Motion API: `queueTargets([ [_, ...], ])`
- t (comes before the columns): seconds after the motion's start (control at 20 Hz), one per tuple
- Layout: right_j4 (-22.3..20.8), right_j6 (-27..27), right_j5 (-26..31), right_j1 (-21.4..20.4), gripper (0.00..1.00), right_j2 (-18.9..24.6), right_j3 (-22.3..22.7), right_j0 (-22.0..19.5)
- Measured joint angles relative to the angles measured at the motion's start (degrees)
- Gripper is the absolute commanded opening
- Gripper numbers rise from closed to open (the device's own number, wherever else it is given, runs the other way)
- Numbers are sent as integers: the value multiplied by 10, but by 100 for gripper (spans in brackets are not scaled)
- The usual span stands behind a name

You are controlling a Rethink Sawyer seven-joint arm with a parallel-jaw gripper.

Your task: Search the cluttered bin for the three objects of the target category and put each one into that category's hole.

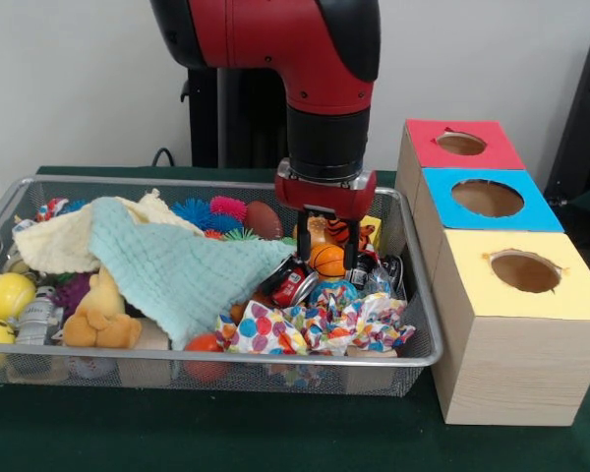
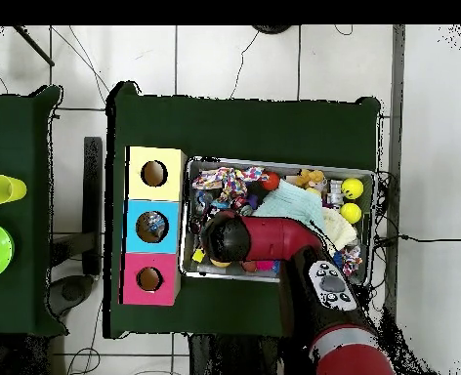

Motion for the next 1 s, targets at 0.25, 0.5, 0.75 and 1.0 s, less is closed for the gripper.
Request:
queueTargets([
  [0.25,11,0,0,0,100,-3,0,1],
  [0.5,20,0,0,0,100,-4,0,1],
  [0.75,22,0,0,0,100,-4,0,1],
  [1.0,23,0,0,-3,100,-4,0,-4],
])
